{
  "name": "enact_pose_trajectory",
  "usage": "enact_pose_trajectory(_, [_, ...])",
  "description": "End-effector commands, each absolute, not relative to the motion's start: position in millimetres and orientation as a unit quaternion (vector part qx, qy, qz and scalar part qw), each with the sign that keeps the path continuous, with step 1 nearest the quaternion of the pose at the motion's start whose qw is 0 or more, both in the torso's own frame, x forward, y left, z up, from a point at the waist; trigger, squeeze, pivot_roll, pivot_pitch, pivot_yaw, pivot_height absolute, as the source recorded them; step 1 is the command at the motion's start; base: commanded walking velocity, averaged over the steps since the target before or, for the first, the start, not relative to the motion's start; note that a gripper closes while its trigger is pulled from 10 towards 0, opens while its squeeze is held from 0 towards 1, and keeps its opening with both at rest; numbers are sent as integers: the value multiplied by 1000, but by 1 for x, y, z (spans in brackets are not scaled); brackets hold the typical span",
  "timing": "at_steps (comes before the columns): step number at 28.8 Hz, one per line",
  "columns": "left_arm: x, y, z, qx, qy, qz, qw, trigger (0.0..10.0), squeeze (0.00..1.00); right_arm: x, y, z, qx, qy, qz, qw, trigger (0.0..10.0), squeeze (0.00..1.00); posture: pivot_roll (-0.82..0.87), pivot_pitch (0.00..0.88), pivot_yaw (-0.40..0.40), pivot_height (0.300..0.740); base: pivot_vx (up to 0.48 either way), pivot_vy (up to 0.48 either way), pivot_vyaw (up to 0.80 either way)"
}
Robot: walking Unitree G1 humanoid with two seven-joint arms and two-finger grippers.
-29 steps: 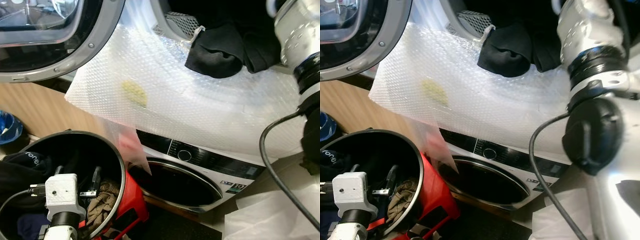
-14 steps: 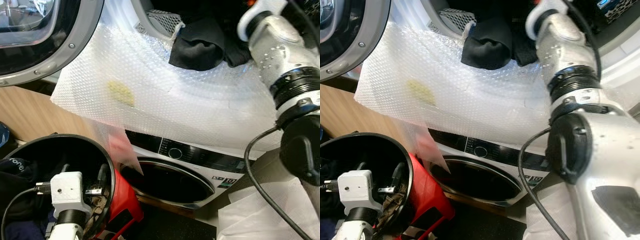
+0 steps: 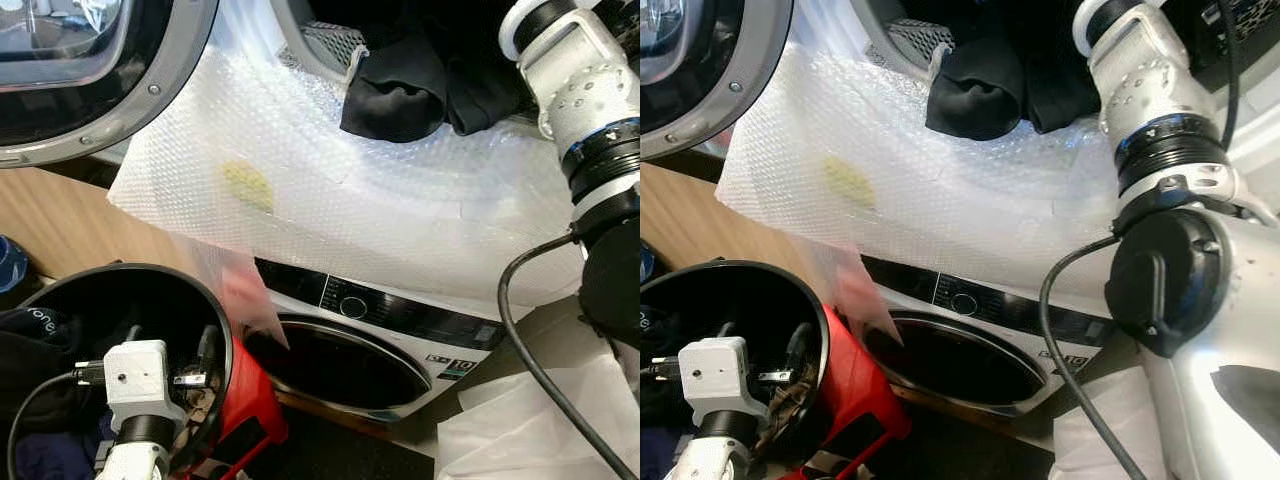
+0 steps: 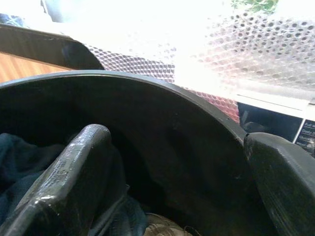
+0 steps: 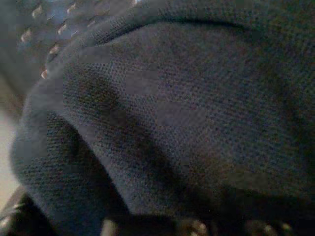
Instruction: Clothes washing
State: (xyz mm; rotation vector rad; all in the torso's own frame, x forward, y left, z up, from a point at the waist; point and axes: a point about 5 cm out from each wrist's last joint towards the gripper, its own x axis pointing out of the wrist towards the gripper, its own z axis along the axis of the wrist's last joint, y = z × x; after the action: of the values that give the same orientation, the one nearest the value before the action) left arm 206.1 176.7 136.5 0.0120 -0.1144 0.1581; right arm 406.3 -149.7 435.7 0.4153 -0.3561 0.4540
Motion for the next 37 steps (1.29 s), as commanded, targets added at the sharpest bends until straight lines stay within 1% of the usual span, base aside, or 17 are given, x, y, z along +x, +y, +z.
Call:
enact_pose_trajectory(1, [205, 174, 130, 5, -41, 71, 997, 10000, 0, 402, -150, 438, 161, -176, 271, 932, 10000, 0, 82, 207, -120, 740, 0, 0, 0])
enact_pose_trajectory(5, [205, 174, 129, 5, -40, 71, 997, 10000, 0, 393, -153, 440, 118, -187, 372, 901, 10000, 0, 75, 205, -117, 740, 0, 0, 0])
enact_pose_trajectory(7, [205, 174, 129, 5, -40, 71, 997, 10000, 0, 393, -153, 440, 118, -187, 372, 901, 10000, 0, 75, 205, -117, 740, 0, 0, 0])
enact_pose_trajectory(9, [206, 174, 129, 5, -41, 69, 997, 10000, 0, 383, -160, 446, 100, -212, 439, 867, 10000, 0, 70, 203, -116, 740, 0, 0, 0])
enact_pose_trajectory(11, [206, 174, 130, 5, -42, 67, 997, 10000, 0, 383, -164, 447, 53, -225, 418, 878, 10000, 0, 74, 203, -116, 740, 0, 0, 0])
enact_pose_trajectory(12, [206, 175, 130, 6, -42, 67, 997, 10000, 0, 389, -167, 446, 21, -224, 349, 910, 10000, 0, 74, 203, -113, 740, 0, 0, 0])
enact_pose_trajectory(13, [206, 175, 130, 6, -42, 67, 997, 10000, 0, 389, -167, 446, 21, -224, 349, 910, 10000, 0, 74, 203, -113, 740, 0, 0, 0])
enact_pose_trajectory(15, [206, 176, 129, 8, -40, 71, 997, 10000, 0, 397, -189, 454, 42, -237, 110, 964, 10000, 0, 71, 202, -112, 740, 0, 0, 0])
enact_pose_trajectory(16, [206, 176, 129, 8, -40, 71, 997, 10000, 0, 397, -189, 454, 42, -237, 110, 964, 10000, 0, 71, 202, -112, 740, 0, 0, 0])
enact_pose_trajectory(18, [208, 176, 130, 10, -41, 74, 996, 10000, 0, 395, -227, 451, 79, -225, -65, 969, 10000, 0, 72, 201, -113, 740, 0, 0, 0])
enact_pose_trajectory(21, [208, 175, 129, 9, -41, 77, 996, 10000, 0, 392, -255, 438, 80, -208, -153, 963, 10000, 0, 78, 199, -122, 740, 0, 0, 0])
enact_pose_trajectory(25, [206, 174, 128, 4, -39, 78, 996, 10000, 0, 402, -244, 417, 96, -175, -95, 975, 10000, 0, 72, 201, -118, 740, 0, 0, 0])
enact_pose_trajectory(29, [207, 169, 128, 2, -38, 61, 997, 10000, 0, 415, -199, 396, 53, -130, 63, 988, 10000, 0, 78, 200, -112, 740, 0, 0, 0])
enact_pose_trajectory(31, [208, 170, 129, 3, -40, 62, 997, 10000, 0, 413, -163, 397, 59, -128, 240, 960, 10000, 0, 81, 199, -111, 740, 0, 0, 0])
enact_pose_trajectory(32, [208, 170, 129, 3, -40, 62, 997, 10000, 0, 413, -163, 397, 59, -128, 240, 960, 10000, 0, 81, 199, -111, 740, 0, 0, 0])
enact_pose_trajectory(34, [208, 171, 130, 4, -41, 64, 997, 10000, 0, 406, -154, 412, 89, -167, 312, 931, 10000, 0, 79, 200, -112, 740, 0, 0, 0])
enact_pose_trajectory(37, [208, 171, 129, 3, -41, 64, 997, 10000, 0, 402, -157, 422, 130, -194, 327, 916, 10000, 0, 76, 200, -114, 740, 0, 0, 0])
